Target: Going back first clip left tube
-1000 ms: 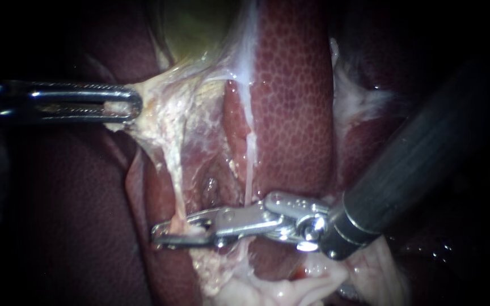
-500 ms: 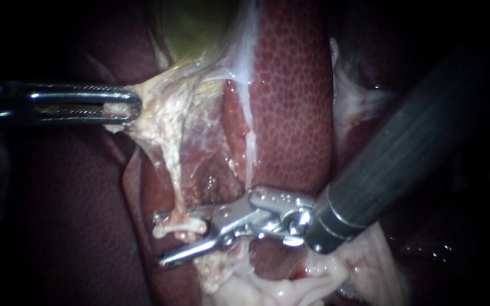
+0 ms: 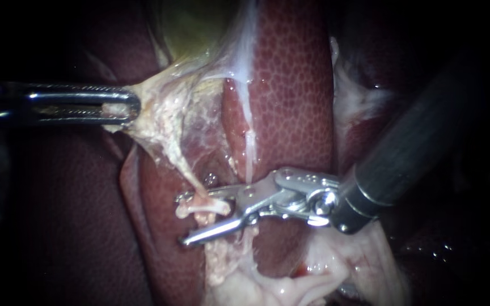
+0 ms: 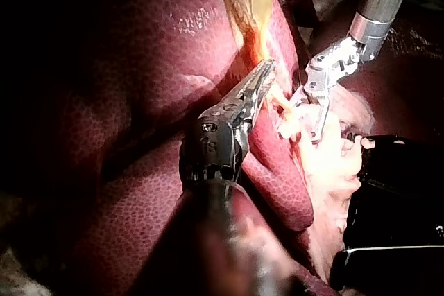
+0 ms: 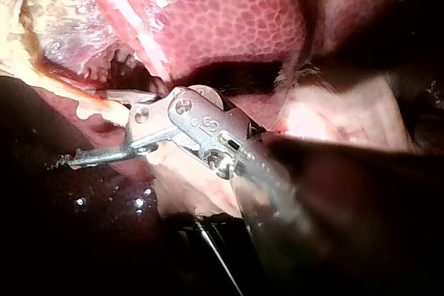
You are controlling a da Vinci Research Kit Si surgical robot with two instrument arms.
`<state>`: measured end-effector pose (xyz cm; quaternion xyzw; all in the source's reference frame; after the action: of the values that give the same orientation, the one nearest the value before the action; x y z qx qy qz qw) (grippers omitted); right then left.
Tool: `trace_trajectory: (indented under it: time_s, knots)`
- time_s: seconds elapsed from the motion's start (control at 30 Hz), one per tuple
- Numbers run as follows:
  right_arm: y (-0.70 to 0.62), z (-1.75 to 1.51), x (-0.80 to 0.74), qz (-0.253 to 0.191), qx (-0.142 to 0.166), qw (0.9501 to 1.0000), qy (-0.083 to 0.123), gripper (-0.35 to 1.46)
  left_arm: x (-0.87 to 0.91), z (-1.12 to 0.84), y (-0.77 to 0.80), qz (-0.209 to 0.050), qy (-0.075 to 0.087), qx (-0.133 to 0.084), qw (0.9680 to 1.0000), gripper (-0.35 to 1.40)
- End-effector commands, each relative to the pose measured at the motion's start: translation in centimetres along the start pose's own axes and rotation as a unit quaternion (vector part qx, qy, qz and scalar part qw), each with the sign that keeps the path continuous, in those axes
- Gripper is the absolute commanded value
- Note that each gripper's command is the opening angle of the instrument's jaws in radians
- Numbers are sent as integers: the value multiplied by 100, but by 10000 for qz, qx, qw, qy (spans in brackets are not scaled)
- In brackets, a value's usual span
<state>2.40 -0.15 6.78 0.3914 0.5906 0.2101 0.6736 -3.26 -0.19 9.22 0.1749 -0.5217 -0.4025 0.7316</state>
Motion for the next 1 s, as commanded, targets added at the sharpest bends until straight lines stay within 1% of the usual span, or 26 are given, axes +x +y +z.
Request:
trace_trajectory:
  time_s: [0.03,0.2,0.33,0.4,0.5,0.6,0.77,0.8,1.0]
  knots:
    - [-1,-3,0,2,27,10000,-9,60,0,0,0,0,0,8,10000,-35]
    - [-9,-16,3,14,66,10000,-16,60,0,0,1,1,0,9,10000,-35]
    - [-14,-12,3,6,64,10000,-17,60,0,1,1,0,0,8,10000,-35]
    - [-17,-8,3,1,141,9999,-37,60,0,1,1,0,-1,8,10000,-35]
    - [-22,-3,3,-10,155,9999,-43,60,0,1,1,0,0,8,10000,-35]
    - [-23,-7,4,-3,162,9999,-42,60,0,0,1,1,0,11,10000,-35]
    - [-24,-35,11,-197,221,9995,-49,60,0,-2,1,2,1,13,10000,-35]
    - [-25,-41,13,-249,194,9995,-42,60,0,-2,1,2,1,13,10000,-35]
    - [-33,-88,35,-507,87,9987,-6,60,0,0,1,1,0,8,10000,-35]
